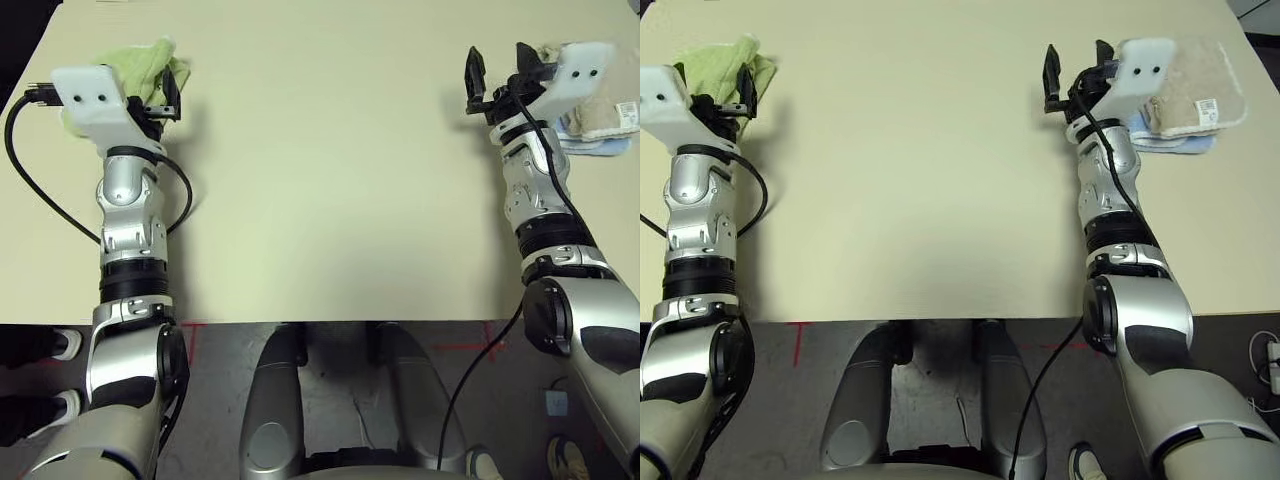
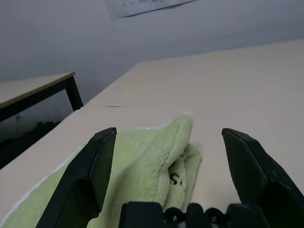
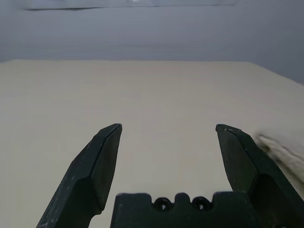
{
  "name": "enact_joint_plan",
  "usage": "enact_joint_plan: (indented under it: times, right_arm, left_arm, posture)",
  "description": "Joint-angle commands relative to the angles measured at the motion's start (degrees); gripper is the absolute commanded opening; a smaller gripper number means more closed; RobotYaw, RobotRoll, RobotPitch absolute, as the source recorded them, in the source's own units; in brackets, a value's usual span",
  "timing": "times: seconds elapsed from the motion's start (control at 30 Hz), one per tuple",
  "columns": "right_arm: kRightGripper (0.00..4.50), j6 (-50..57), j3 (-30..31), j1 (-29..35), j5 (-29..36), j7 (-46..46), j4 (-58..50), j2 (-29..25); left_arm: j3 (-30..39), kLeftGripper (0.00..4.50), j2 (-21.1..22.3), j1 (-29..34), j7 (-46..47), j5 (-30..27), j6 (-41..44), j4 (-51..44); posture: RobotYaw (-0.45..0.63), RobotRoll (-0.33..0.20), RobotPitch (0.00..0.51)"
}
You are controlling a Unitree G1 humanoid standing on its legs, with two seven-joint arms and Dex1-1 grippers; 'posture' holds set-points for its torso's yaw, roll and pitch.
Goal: Fold the towel and set it aside.
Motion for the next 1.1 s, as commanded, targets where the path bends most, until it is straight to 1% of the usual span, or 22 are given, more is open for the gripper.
enact_joint_plan:
  times: [0.03, 0.13, 0.17, 0.23, 0.33, 0.47, 0.73, 0.93, 1.0, 1.03, 1.07, 1.1]
  right_arm:
    - [4.42, 1.82, -1.65, -0.62, 0.92, -0.63, 1.96, -0.35]
    - [4.42, 3.73, -2.09, -1.12, 0.95, 0.98, 2.58, -2.13]
    - [4.42, 4.56, -2.09, -1.18, 0.82, 1.35, 2.78, -2.68]
    - [4.42, 6.33, -1.73, -1.03, 0.14, 1.49, 2.84, -3.48]
    - [4.42, 9.91, -2.37, -0.87, 1.01, 2.35, 2.3, -4.08]
    - [4.42, 9.6, -2.29, -0.1, 0.91, 5.67, 2.22, -4.67]
    - [4.42, 8.4, -3.13, 0.54, 1.04, 6.18, 4.33, -4.1]
    - [4.42, 8.73, -3.87, -0.19, 1.41, 8.5, 5.45, -6.15]
    - [4.42, 8.88, -3.81, -0.15, 1.35, 9.08, 5.26, -6.69]
    - [4.42, 8.59, -3.67, 0.6, 1.04, 9.02, 4.99, -6.9]
    - [4.42, 8.57, -3.66, 1.3, 0.92, 9.16, 4.61, -7.09]
    - [4.42, 8.55, -3.65, 1.79, 0.84, 9.22, 4.36, -7.21]
  left_arm:
    - [-0.68, 4.5, -0.43, -0.26, -4.96, -3.25, -0.03, 0.52]
    - [-0.78, 4.5, 0.54, -0.17, -9.73, -5.7, 2.66, 0.95]
    - [-0.79, 4.5, 1.03, -0.02, -10.38, -5.73, 3.07, 1.28]
    - [-0.5, 4.5, 1.91, 0.25, -10.85, -5.76, 4.21, 1.97]
    - [-0.1, 4.5, 3.03, 0.73, -9.32, -4.86, 5.12, 2.39]
    - [-0.72, 4.5, 2.64, 0.74, -8.51, -4.53, 5.29, 1.94]
    - [-2.03, 4.5, 2.13, -1.67, -7.92, -3.07, 2.87, 6.75]
    - [-3.86, 4.5, 1.07, -3.05, -7.53, -2.23, 2.05, 8.58]
    - [-4.17, 4.5, 0.61, -3.8, -7.9, -2.51, 2.57, 8.97]
    - [-4.31, 4.5, 0.51, -3.66, -8.24, -2.51, 2.29, 9.32]
    - [-4.47, 4.5, 0.45, -3.46, -8.41, -2.45, 2.31, 9.32]
    - [-4.58, 4.5, 0.43, -3.25, -8.46, -2.4, 2.3, 9.27]
  posture:
    - [-0.05, 0.0, 0.302]
    - [-0.06, 0.0, 0.302]
    - [-0.06, 0.0, 0.301]
    - [-0.07, 0.0, 0.299]
    - [-0.07, 0.0, 0.293]
    - [-0.07, 0.0, 0.289]
    - [-0.07, 0.0, 0.285]
    - [-0.08, 0.0, 0.277]
    - [-0.1, 0.0, 0.292]
    - [-0.11, 0.0, 0.3]
    - [-0.11, 0.0, 0.289]
    - [-0.11, 0.0, 0.289]
